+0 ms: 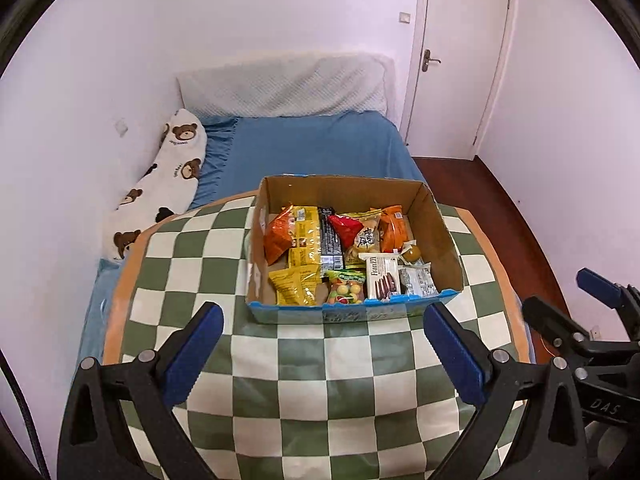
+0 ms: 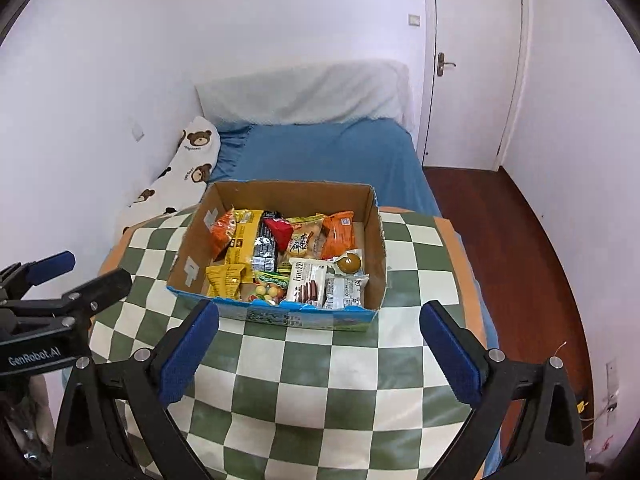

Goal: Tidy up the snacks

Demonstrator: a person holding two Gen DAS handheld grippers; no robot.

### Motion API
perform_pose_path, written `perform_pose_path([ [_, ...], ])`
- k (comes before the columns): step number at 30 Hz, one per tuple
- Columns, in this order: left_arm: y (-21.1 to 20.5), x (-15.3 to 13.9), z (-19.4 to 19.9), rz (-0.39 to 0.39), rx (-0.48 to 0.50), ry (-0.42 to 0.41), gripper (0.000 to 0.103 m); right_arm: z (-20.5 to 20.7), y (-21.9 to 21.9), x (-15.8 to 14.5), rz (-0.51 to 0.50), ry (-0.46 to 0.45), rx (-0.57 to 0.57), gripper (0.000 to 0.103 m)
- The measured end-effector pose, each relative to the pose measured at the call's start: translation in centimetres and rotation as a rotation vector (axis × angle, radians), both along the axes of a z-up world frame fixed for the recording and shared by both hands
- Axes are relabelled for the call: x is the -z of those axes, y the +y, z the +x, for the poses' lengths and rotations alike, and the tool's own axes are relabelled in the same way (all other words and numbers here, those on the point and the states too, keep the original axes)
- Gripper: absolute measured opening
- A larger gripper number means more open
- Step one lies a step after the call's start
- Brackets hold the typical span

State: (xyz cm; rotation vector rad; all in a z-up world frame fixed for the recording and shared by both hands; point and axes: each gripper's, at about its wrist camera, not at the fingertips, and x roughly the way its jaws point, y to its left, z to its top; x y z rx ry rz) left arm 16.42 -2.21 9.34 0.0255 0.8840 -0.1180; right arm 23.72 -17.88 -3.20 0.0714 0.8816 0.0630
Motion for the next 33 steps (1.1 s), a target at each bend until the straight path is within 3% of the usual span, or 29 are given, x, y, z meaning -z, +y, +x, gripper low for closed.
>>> perform_pose_path([
  [17,0.3,-2.6,-4.1,0.01,-0.024,-0.082,0.103,-4.6,-0.5,-4.6,0.04,-0.086,0.007,0.103],
  [33,-0.4,1.9,0.7,0.048,-0.072,-0.046,0.103,-0.1,-1.1,-0.9,0.016,-0.071,0.052,0.103],
])
